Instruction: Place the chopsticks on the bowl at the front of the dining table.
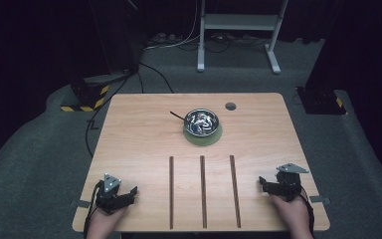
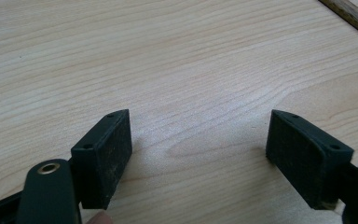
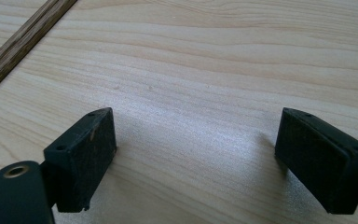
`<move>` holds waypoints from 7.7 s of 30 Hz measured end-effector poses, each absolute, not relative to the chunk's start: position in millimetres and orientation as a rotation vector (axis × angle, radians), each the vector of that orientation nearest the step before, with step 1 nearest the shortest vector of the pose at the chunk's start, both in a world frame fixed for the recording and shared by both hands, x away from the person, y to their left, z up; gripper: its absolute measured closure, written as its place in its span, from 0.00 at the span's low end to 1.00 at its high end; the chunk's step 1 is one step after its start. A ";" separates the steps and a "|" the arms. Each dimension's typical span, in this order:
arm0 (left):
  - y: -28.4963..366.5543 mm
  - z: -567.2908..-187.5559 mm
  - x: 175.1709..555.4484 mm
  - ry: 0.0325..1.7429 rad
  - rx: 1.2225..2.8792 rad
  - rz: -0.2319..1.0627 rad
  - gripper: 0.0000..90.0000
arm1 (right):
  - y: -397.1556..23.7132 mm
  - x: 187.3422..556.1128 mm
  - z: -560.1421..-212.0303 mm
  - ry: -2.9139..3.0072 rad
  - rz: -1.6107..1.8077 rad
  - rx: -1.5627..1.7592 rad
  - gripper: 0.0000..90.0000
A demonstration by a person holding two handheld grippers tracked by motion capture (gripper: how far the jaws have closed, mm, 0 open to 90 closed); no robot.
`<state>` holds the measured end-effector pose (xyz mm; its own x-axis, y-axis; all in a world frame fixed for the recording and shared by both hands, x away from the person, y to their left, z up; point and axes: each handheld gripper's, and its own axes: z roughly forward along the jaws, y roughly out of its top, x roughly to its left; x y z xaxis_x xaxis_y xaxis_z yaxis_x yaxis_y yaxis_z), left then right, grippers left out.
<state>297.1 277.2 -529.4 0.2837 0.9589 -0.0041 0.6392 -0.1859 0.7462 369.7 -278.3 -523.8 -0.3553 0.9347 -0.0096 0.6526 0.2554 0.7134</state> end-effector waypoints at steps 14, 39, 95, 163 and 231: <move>277.0 -529.8 295.9 1.441 1.898 0.630 0.25 | -277.4 367.6 -522.9 2.115 0.868 1.453 0.14; 276.6 -529.6 298.5 1.439 1.909 0.635 0.21 | -278.5 361.2 -517.9 2.081 0.919 1.378 0.18; 276.0 -529.6 298.9 1.425 1.926 0.611 0.17 | -182.2 366.8 -509.3 2.234 0.797 1.282 0.27; 276.1 -529.5 298.3 1.417 1.933 0.607 0.17 | -213.0 368.8 -510.6 2.240 0.872 1.380 0.55; 276.1 -529.9 297.5 1.394 1.935 0.597 0.18 | -223.6 376.5 -505.9 2.241 0.756 1.433 0.92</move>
